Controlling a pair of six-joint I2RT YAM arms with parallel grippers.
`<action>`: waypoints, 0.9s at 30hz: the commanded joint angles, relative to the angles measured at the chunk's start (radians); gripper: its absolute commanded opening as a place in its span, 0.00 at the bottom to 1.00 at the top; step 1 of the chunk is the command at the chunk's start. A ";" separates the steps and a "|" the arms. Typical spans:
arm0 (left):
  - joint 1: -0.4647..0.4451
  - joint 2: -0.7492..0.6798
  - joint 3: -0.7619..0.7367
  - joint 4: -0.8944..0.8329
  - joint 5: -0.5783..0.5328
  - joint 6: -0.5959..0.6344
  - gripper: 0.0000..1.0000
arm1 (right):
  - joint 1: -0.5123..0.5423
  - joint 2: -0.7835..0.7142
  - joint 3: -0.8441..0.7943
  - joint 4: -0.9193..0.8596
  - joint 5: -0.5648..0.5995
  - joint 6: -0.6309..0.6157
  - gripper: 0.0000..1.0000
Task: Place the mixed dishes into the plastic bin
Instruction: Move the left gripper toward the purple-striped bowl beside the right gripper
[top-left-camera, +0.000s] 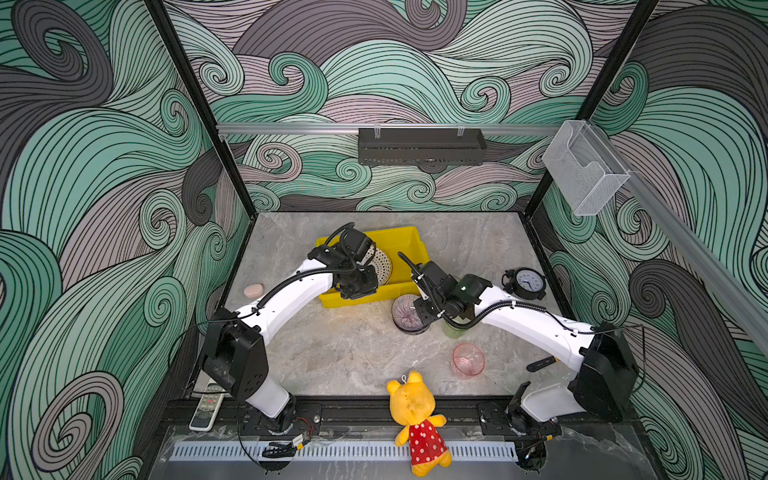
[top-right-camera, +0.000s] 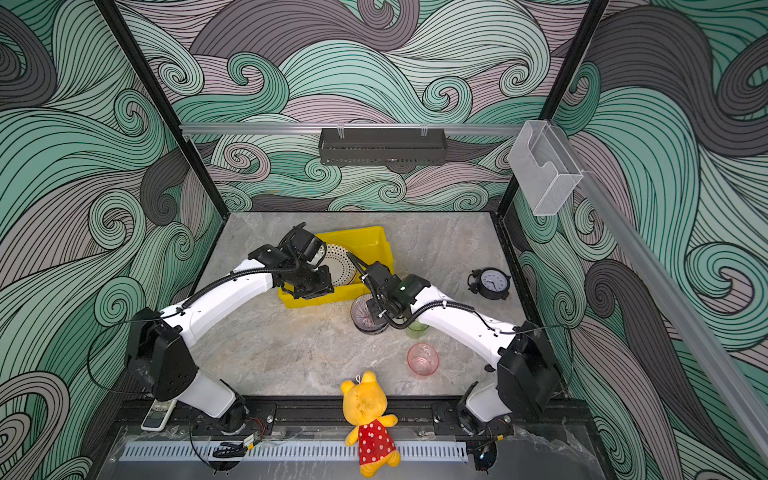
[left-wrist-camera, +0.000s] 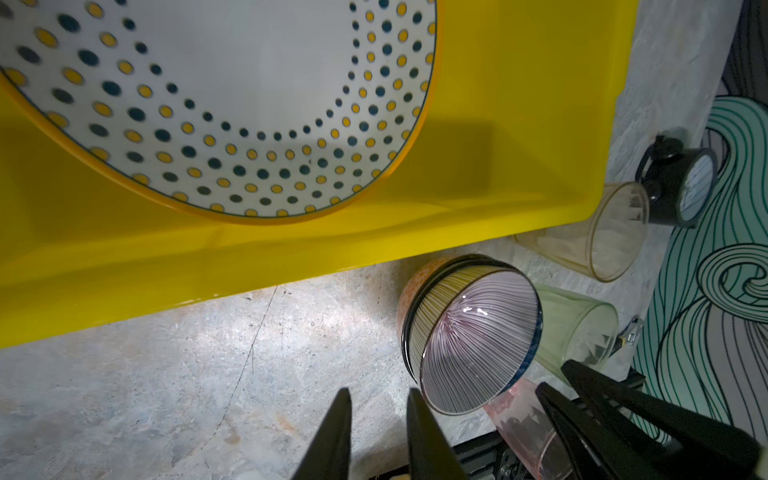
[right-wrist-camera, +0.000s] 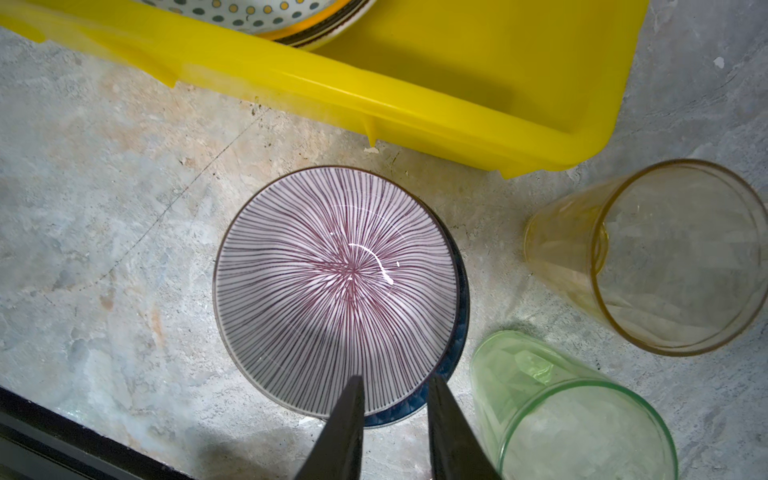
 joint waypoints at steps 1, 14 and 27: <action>-0.022 0.025 -0.004 0.033 0.003 -0.031 0.28 | -0.005 -0.004 -0.015 0.016 0.024 0.012 0.23; -0.057 0.062 -0.001 0.066 0.039 -0.026 0.28 | -0.061 -0.014 -0.084 0.084 -0.019 0.033 0.12; -0.078 0.109 0.032 0.051 0.077 0.000 0.30 | -0.081 -0.001 -0.103 0.104 -0.047 0.039 0.09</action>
